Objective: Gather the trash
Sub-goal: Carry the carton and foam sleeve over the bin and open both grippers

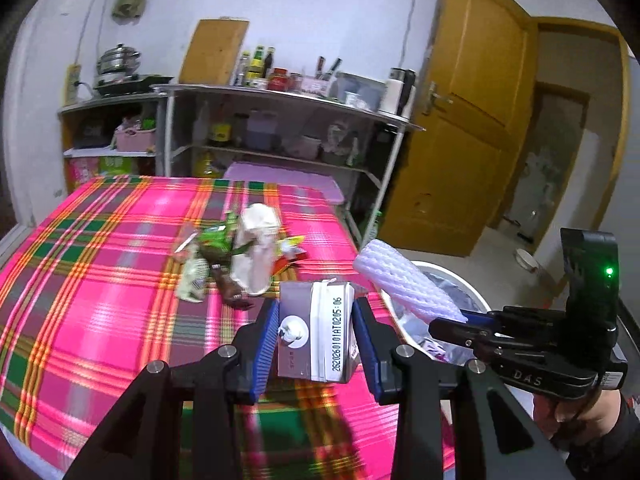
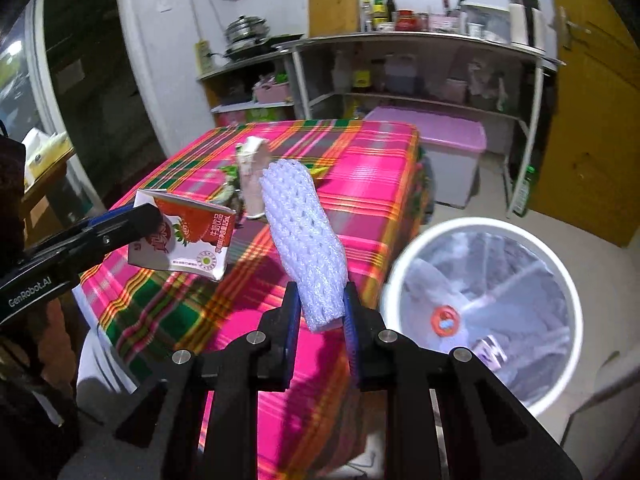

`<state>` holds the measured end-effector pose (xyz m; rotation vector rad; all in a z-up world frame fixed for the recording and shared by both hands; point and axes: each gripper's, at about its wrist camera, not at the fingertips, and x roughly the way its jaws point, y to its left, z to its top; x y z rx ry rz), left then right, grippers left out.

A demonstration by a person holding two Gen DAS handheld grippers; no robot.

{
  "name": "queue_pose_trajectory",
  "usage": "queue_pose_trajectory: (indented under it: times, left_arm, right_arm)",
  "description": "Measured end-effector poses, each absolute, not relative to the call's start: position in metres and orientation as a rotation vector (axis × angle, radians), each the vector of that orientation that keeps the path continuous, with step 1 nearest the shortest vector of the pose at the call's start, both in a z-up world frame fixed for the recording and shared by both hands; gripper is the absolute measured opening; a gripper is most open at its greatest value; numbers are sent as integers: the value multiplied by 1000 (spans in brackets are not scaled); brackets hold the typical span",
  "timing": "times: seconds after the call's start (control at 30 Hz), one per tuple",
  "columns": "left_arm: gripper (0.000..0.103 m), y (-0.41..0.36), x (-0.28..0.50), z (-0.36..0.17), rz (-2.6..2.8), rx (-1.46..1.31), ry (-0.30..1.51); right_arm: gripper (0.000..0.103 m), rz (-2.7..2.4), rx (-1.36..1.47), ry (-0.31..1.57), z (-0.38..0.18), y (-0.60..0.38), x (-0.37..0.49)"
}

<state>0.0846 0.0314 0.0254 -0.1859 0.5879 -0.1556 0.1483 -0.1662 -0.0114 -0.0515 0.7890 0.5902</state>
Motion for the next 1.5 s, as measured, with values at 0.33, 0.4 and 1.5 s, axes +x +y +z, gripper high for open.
queue_pose_trajectory:
  times: [0.33,0.4,1.5]
  left_arm:
    - [38,-19,111,27,-250,-134,607]
    - [38,-31,118,25,-270,-121,613]
    - [39,-142,213,-47,-429,-20,831]
  right_arm:
    - [21,478,21,792,-16,-223,154]
    - [21,456,37,798,-19,-234,155]
    - [34,244,140,990,-91,-312,197]
